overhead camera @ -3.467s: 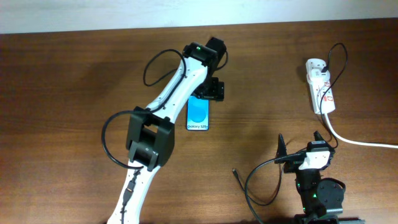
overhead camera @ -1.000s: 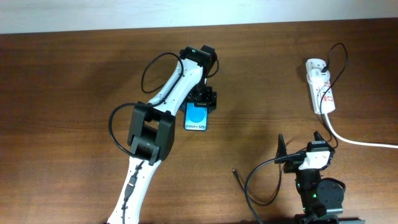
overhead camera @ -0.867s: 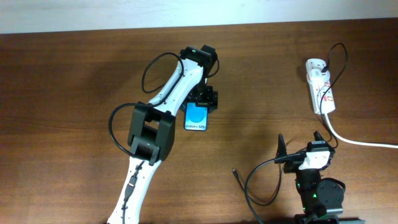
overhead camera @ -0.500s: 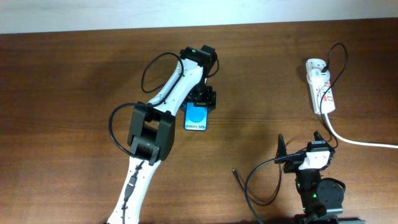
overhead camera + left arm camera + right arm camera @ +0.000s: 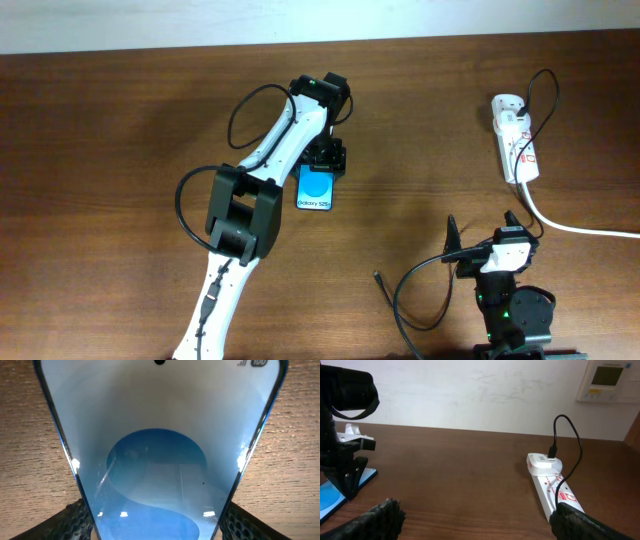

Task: Plug charger to phone and switch on socket
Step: 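Close the left gripper on the phone's long edges, then lift the phone with the left gripper and tilt it upright, then bring the right gripper to the phone and grasp its edge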

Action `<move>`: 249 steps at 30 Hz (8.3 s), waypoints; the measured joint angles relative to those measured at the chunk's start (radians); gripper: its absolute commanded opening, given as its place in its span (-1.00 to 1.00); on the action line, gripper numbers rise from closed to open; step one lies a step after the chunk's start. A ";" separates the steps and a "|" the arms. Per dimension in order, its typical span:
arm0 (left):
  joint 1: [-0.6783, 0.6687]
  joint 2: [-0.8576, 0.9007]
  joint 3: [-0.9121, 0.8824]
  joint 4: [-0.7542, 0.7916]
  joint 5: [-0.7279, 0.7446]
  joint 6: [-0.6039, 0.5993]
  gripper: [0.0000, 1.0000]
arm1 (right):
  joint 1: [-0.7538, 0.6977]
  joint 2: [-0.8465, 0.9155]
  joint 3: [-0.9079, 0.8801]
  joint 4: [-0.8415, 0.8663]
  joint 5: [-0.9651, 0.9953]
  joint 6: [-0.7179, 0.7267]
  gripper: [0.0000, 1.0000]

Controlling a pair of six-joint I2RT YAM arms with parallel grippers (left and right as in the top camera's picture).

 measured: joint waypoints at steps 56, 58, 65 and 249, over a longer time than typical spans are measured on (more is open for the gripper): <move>0.195 0.053 0.236 -0.257 0.481 0.140 0.42 | 0.000 0.000 0.000 0.000 0.000 0.000 0.97; 0.209 0.053 0.236 -0.257 0.575 0.167 0.42 | 0.000 0.000 0.000 0.000 0.000 0.000 0.97; 0.250 0.053 0.236 -0.257 0.851 0.221 0.43 | 0.000 0.000 0.000 0.000 0.000 0.000 0.97; 0.459 0.053 0.241 -0.261 1.455 0.037 0.52 | 0.671 1.932 1.857 -0.628 0.254 0.480 -0.03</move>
